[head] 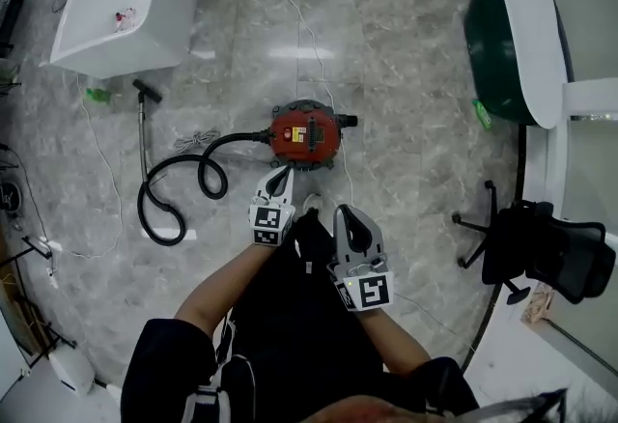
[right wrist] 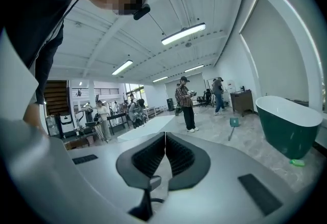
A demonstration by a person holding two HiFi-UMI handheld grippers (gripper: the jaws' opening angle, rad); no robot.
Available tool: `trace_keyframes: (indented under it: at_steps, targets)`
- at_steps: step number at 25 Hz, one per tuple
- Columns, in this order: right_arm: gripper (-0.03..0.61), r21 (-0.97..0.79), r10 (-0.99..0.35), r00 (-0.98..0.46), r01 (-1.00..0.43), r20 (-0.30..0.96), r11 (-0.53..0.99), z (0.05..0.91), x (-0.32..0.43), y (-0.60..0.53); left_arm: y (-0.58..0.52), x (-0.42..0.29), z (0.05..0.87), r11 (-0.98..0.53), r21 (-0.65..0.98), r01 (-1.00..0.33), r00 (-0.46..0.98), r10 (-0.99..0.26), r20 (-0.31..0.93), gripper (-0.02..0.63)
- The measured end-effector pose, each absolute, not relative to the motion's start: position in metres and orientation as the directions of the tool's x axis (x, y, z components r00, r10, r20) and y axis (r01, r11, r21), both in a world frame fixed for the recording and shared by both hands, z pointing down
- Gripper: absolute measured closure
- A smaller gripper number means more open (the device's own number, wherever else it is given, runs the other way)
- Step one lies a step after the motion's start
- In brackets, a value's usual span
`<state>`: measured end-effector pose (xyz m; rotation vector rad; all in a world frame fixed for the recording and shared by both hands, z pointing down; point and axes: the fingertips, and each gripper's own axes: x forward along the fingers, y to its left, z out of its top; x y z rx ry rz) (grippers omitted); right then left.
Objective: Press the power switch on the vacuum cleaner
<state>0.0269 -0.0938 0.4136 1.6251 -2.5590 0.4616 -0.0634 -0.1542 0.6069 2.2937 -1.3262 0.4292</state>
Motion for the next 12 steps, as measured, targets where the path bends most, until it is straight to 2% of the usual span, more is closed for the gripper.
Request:
trace_keyframes:
  at_steps: [7,12]
  targets:
    - [0.558,-0.245,-0.895,-0.427,-0.889,0.133,0.388,0.367,0.023,-0.098,-0.148,-0.08,0.525,-0.389,0.3,-0.871,0.486,-0.773,0.408,0.595]
    - [0.559,-0.192,-0.883,-0.466,-0.873,0.061,0.448,0.329,0.01,-0.112,-0.142,-0.088,0.455,-0.382,0.319,-0.867,0.472,-0.834,0.286,0.595]
